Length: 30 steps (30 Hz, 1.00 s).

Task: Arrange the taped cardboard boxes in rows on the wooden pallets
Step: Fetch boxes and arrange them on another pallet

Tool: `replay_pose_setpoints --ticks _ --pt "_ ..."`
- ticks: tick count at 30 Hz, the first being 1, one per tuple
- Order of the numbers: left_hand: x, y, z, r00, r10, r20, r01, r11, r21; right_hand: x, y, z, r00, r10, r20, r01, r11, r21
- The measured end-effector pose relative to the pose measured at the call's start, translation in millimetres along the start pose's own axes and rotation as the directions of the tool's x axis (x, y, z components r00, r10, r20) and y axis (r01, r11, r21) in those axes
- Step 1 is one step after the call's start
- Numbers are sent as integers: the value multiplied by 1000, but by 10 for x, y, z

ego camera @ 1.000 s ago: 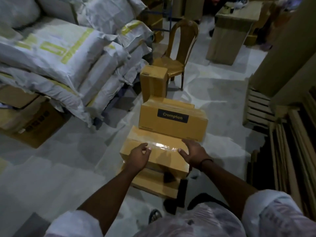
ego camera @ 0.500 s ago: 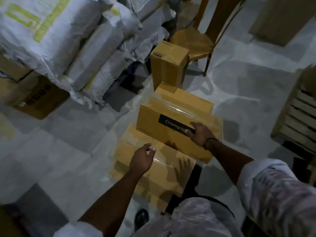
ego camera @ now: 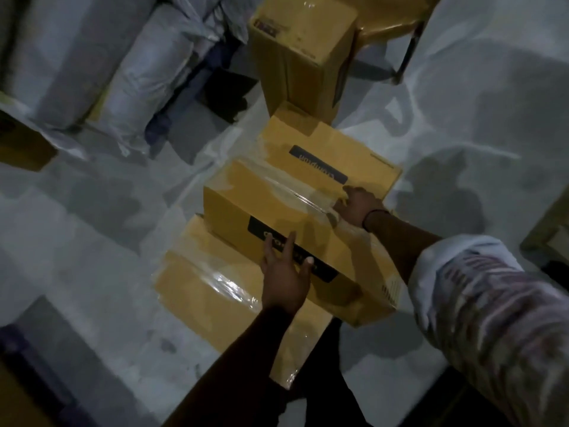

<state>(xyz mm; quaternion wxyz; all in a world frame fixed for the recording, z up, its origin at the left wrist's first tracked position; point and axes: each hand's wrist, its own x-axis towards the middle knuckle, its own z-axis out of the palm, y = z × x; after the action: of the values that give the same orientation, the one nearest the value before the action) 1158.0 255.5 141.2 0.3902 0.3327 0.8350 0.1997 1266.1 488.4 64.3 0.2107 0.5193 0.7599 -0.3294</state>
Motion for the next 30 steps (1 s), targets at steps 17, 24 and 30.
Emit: replay_pose_setpoints --ticks 17,24,30 --pt "185 -157 526 975 -193 -110 152 941 -301 535 95 202 995 10 101 -22 992 122" --pt "-250 -172 110 931 -361 -55 310 862 -401 -564 -254 14 973 -231 -25 231 973 -21" --pt "-1039 -645 -732 922 -339 -186 251 890 -382 -1773 -1122 -20 855 -513 -75 470 829 -303"
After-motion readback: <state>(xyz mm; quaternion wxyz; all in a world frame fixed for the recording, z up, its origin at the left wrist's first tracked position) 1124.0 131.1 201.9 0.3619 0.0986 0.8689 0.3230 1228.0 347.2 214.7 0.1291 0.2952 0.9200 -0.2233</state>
